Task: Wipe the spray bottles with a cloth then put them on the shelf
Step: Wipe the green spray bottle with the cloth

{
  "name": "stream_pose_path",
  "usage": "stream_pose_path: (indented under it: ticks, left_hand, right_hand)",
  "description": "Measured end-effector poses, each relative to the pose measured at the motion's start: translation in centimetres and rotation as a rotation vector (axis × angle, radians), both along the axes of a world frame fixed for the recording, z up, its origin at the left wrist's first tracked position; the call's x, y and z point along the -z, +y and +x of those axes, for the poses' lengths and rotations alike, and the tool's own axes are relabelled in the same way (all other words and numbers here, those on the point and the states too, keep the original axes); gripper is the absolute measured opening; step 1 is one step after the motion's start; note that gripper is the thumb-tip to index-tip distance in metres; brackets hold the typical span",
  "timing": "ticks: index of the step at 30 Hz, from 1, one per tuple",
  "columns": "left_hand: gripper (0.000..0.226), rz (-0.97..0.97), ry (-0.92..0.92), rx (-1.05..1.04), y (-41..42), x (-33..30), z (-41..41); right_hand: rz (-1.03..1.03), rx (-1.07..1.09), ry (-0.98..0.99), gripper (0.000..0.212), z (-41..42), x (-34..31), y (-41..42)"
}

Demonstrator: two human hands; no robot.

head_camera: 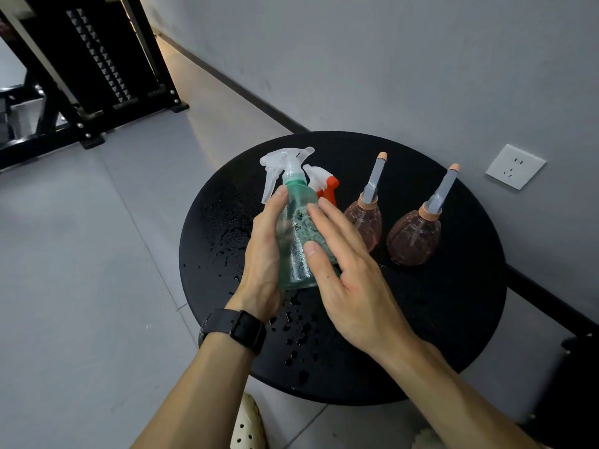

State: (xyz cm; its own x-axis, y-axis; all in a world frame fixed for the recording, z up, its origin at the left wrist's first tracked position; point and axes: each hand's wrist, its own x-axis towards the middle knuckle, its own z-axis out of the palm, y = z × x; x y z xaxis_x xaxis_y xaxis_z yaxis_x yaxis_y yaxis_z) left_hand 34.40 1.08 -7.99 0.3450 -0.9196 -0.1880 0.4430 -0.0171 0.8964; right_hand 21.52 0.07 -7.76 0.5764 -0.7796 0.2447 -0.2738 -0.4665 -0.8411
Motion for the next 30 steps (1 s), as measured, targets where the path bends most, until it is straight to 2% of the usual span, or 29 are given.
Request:
stream_pose_path:
  ticks: [4,5,12,18,25,30]
  left_hand:
    - [0.081,0.048,0.003,-0.075,-0.2,0.2,-0.1]
    - [0.082,0.047,-0.005,-0.091,-0.2,0.3,-0.1]
    - [0.055,0.073,-0.172,-0.031,-0.1,0.3,-0.7]
    - [0.048,0.075,-0.253,0.031,0.2,0.0,-1.4]
    - [0.052,0.141,-0.340,0.060,0.5,-0.8,-1.3]
    - [0.073,0.147,-0.275,-0.021,0.3,-0.9,-0.6]
  right_hand:
    - [-0.003,0.005,-0.009,0.048,0.0,0.1,-0.1]
    - [0.002,0.006,-0.011,0.049,-0.1,0.1,-0.2]
    - [0.028,0.043,-0.052,0.047,-0.2,-0.7,-1.3]
    - [0.037,0.069,-0.052,0.046,-0.3,-1.4,-1.9]
    - [0.051,0.061,-0.067,0.048,0.0,-0.8,-1.5]
    - [0.020,0.007,-0.045,0.047,0.1,-0.3,-0.3]
